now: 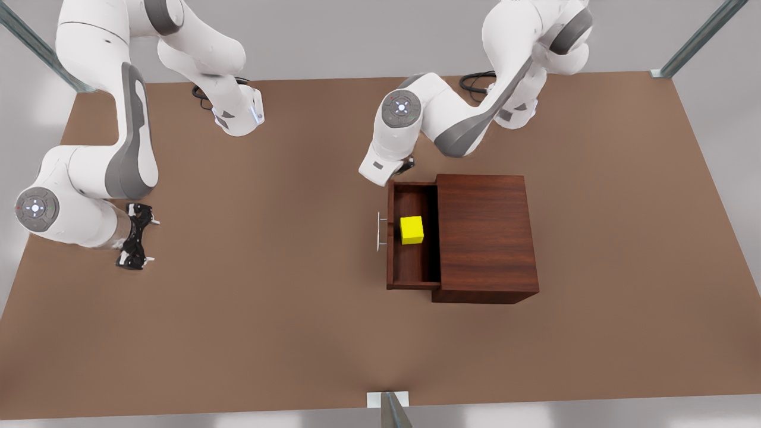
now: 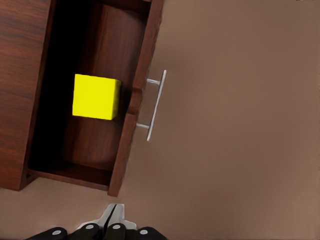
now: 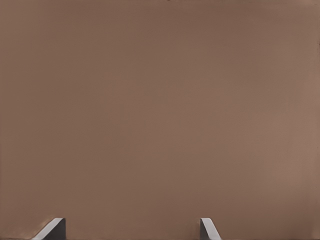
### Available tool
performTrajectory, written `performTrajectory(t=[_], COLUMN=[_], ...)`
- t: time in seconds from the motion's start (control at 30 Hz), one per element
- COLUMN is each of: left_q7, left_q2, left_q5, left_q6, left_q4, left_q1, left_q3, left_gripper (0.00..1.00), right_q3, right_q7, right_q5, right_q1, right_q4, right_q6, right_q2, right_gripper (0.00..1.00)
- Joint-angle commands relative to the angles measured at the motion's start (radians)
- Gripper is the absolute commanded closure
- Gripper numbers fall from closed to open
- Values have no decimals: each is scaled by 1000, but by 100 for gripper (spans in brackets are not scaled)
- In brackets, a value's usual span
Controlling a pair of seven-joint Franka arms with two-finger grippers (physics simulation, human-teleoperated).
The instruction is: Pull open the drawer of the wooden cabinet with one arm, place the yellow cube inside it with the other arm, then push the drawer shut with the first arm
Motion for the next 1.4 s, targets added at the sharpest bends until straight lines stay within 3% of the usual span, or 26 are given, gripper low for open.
performTrajectory(t=[0.0, 0.2, 0.63, 1.37], left_q7=[-1317, -1354, -1231, -824], left_q2=[36, 186, 291, 280], left_q5=[77, 203, 349, 348], left_q6=[248, 448, 439, 130], left_q4=[2, 3, -8, -17], left_q1=[-53, -88, -87, -12], left_q3=[1, 15, 104, 127], left_gripper=[100, 100, 100, 100], right_q3=[-2, 7, 9, 10], right_q7=[-1554, -1509, -1459, -1428], right_q5=[-2, -7, -13, -16], right_q1=[-1, 31, 46, 48], right_q4=[-65, 24, 53, 53], right_q6=[31, 33, 25, 27], right_q2=[-30, 43, 74, 82], right_gripper=[0, 0, 0, 0])
